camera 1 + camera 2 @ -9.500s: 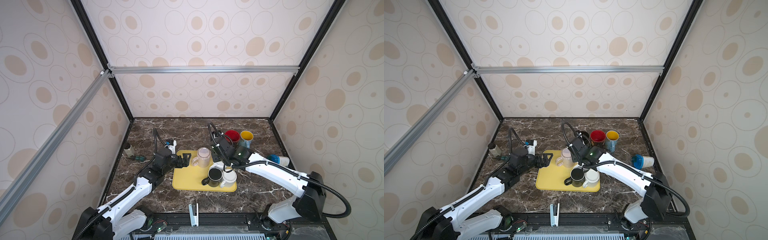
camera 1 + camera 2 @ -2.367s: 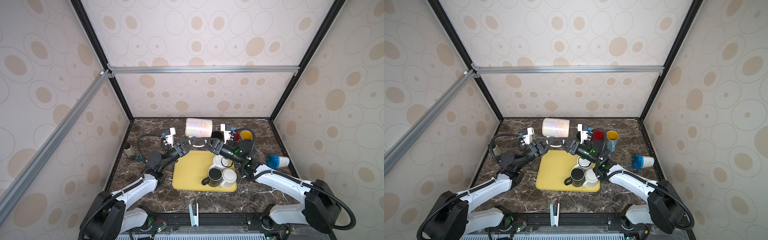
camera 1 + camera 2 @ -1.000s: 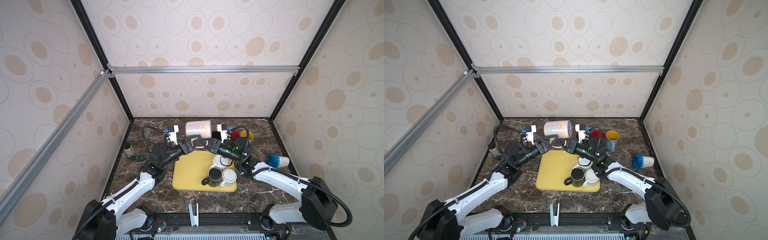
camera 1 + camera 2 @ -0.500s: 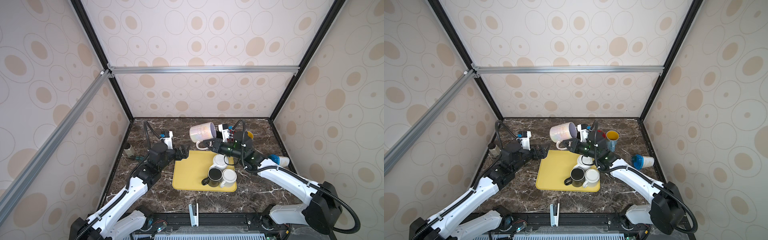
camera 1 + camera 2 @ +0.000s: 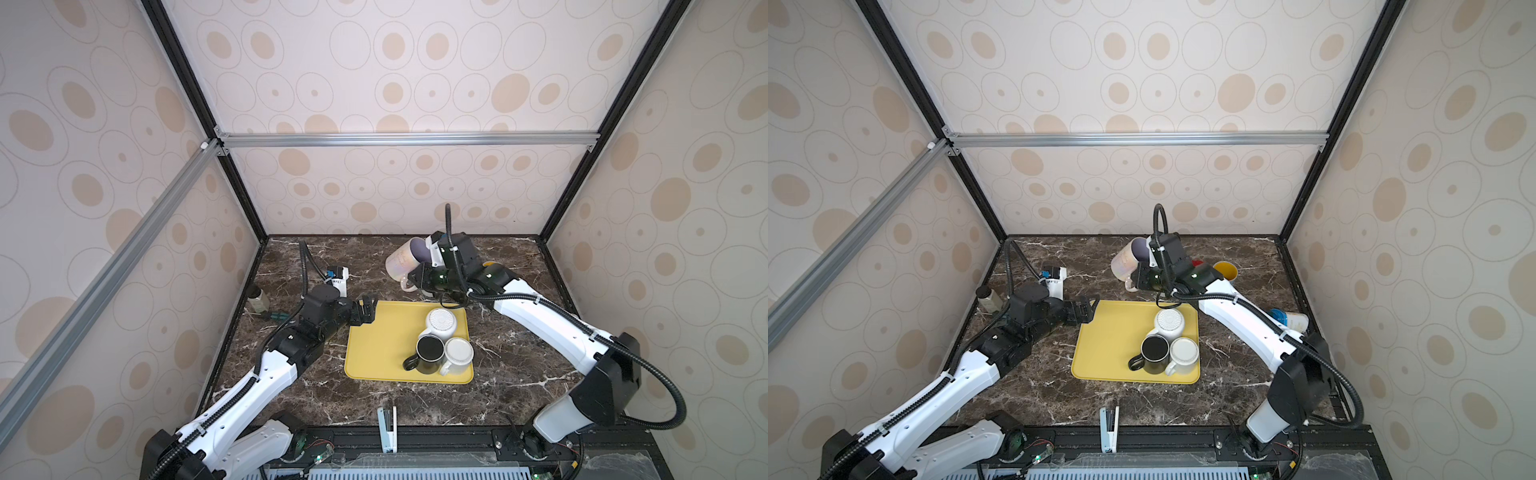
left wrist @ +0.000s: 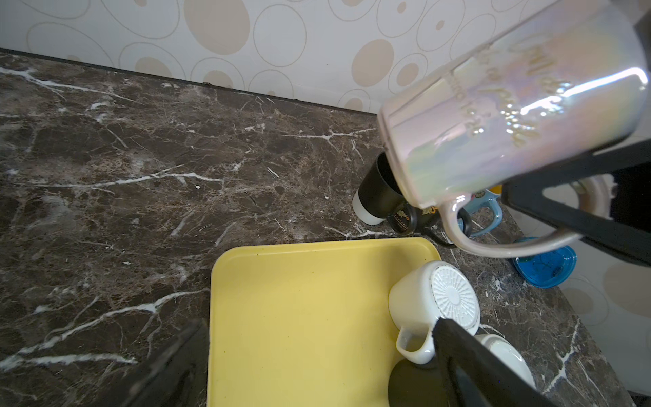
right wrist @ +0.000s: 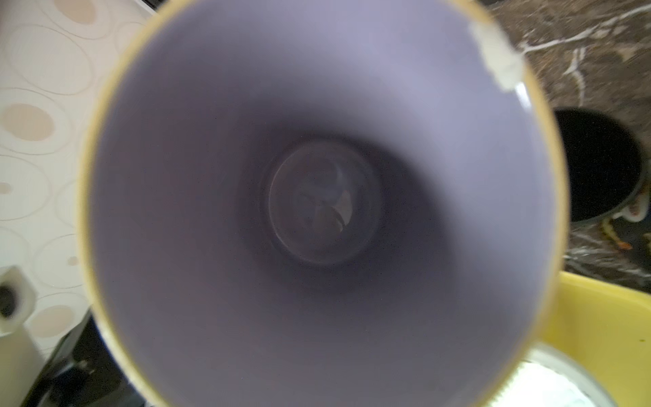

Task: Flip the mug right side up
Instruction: 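Carry the pink mug with the right gripper beyond the tray, turning it upright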

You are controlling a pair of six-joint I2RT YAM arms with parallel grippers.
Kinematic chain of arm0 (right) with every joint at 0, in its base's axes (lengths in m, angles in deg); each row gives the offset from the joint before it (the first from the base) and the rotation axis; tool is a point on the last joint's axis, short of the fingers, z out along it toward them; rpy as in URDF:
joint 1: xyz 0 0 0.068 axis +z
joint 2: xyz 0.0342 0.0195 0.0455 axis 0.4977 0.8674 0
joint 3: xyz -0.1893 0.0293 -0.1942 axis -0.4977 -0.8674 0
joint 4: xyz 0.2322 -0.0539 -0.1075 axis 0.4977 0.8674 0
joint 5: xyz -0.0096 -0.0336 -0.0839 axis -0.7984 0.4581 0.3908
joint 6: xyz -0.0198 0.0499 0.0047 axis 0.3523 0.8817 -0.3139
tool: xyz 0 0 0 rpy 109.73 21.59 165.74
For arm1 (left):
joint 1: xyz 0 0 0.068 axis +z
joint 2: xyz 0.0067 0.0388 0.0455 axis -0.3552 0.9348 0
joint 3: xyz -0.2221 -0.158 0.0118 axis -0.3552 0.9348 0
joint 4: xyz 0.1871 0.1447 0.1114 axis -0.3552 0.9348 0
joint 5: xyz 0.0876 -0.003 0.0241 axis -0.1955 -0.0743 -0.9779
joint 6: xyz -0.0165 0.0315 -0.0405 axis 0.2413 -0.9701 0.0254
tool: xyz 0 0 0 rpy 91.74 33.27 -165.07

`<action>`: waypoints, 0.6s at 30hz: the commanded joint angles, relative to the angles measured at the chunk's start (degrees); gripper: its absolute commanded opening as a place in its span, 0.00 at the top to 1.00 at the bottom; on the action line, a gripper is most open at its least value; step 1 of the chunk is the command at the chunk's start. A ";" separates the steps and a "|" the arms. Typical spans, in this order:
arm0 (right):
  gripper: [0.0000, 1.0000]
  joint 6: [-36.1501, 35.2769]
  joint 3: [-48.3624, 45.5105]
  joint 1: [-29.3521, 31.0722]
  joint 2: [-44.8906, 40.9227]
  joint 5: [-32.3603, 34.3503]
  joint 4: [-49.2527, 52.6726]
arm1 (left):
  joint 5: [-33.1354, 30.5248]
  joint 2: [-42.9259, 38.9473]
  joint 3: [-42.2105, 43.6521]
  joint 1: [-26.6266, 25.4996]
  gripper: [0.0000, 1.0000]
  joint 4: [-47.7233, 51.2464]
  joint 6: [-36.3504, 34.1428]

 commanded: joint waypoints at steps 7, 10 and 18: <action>1.00 -9.57 18.87 4.30 11.59 19.60 11.38 | 1.65 -0.87 1.11 0.10 0.00 -2.17 -0.17; 1.00 -10.06 22.06 5.01 15.13 22.84 12.72 | 1.92 -0.92 1.77 0.10 0.00 -2.60 0.09; 1.00 -9.85 24.85 5.34 21.75 26.08 12.29 | 3.26 -1.50 3.88 0.10 0.00 -4.76 0.88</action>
